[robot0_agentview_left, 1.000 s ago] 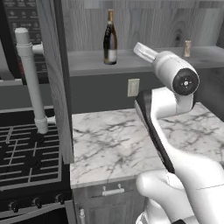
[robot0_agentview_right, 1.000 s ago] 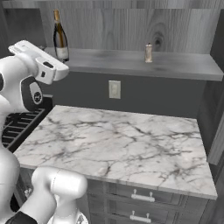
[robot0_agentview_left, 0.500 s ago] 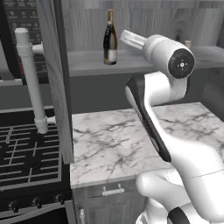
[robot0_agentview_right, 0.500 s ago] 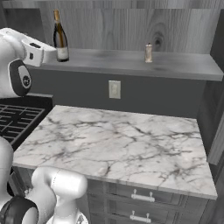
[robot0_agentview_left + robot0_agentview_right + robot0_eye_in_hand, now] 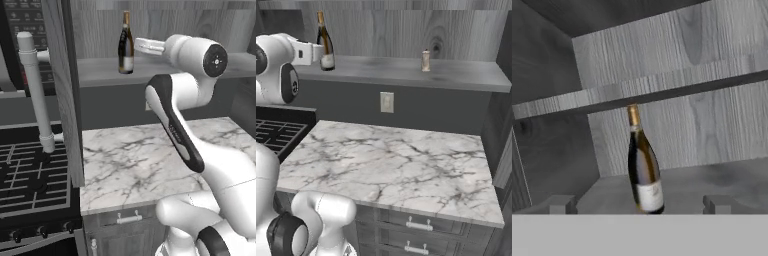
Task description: Get the candle and the wine from the cabinet and move them to the dining counter.
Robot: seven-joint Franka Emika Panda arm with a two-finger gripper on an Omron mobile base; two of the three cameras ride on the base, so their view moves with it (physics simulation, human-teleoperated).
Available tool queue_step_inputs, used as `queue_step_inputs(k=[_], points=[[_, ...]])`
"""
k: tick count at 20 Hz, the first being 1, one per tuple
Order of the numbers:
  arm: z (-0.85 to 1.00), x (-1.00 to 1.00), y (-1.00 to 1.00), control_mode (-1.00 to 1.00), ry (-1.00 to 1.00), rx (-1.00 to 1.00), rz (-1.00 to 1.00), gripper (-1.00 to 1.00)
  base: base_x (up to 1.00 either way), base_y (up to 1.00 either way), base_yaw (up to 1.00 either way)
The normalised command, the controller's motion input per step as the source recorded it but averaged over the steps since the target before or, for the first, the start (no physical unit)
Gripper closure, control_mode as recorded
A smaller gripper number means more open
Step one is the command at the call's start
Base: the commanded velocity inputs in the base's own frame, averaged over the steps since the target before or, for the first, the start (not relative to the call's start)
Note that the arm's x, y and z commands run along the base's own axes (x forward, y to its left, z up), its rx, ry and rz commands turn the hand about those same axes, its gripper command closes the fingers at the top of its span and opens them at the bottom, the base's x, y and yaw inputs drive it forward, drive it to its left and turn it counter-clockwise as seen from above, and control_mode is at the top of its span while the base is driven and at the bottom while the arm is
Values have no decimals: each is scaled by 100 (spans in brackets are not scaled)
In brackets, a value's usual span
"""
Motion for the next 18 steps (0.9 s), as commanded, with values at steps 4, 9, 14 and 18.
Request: queue_step_inputs(k=[4, 9, 14, 18], points=[[-22, 4, -3, -100, 0, -7, 14, -100, 0, 0, 0], [-2, 1, 2, -100, -3, -1, 0, -100, 0, 0, 0], [11, 0, 1, -100, -10, 0, 0, -100, 0, 0, 0], [15, 0, 5, -100, -7, -1, -1, -100, 0, 0, 0]])
